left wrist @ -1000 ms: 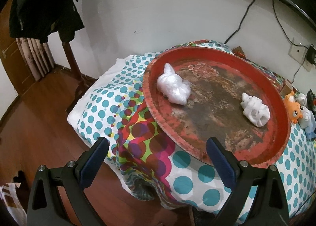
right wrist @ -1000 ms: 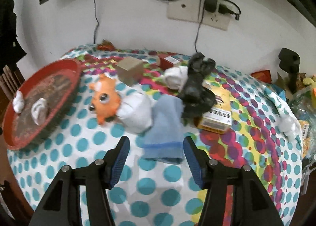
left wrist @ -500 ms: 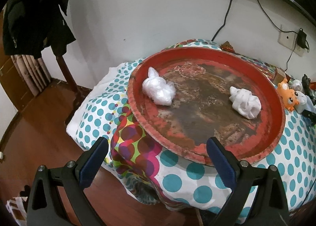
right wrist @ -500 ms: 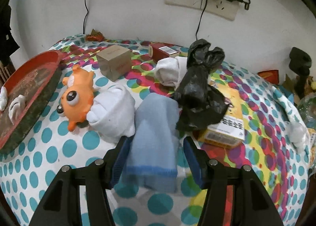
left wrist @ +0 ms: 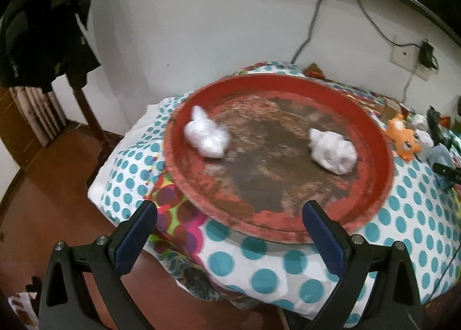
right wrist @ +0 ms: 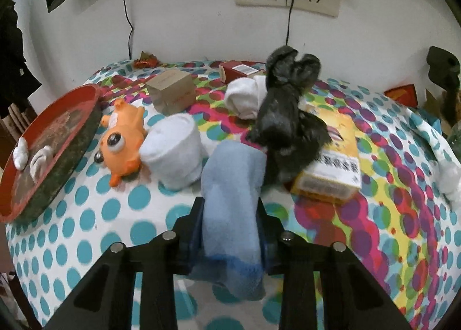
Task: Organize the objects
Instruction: 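Grasp the light-blue sock with the right tool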
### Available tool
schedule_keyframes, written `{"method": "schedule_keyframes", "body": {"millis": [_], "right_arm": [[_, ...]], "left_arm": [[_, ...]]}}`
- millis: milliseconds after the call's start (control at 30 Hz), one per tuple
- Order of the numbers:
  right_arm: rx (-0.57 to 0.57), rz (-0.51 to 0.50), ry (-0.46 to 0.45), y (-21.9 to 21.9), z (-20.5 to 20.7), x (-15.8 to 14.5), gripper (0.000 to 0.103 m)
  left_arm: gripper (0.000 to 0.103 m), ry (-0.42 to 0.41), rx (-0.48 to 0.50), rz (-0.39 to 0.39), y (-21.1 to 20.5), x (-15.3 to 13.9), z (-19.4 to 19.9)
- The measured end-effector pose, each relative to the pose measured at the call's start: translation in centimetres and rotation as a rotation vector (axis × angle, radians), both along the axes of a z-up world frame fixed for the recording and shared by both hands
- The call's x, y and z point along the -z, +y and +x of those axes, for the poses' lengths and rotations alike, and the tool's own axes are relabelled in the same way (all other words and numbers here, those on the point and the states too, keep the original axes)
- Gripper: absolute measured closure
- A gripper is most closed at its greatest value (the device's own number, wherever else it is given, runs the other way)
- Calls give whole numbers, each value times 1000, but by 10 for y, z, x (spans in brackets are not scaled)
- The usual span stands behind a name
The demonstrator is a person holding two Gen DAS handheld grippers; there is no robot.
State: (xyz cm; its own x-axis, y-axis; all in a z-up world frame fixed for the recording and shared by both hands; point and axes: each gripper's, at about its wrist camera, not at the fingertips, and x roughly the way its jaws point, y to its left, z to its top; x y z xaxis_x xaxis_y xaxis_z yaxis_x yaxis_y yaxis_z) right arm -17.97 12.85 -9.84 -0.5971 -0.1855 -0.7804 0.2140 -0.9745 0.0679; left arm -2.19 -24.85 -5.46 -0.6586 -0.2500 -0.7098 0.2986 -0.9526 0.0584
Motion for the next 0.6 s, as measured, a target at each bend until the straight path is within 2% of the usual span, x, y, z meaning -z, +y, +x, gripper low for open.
{"method": "schedule_keyframes", "body": {"millis": [200,300,467,600], "right_arm": [[-21,18,10,20,22,-1,71],[-9,22,14,33,30,-1,71],[45,49,22,62,36,-2,71],[89,20,15,83,38,-1,71]], "left_arm": [[2,1,86,-23,37,-12,-7],[2,5,149,5,59,-22,-16],[2,1,242,9,104,-38,-41],[2,-17,299,37,137,-44,-66]]}}
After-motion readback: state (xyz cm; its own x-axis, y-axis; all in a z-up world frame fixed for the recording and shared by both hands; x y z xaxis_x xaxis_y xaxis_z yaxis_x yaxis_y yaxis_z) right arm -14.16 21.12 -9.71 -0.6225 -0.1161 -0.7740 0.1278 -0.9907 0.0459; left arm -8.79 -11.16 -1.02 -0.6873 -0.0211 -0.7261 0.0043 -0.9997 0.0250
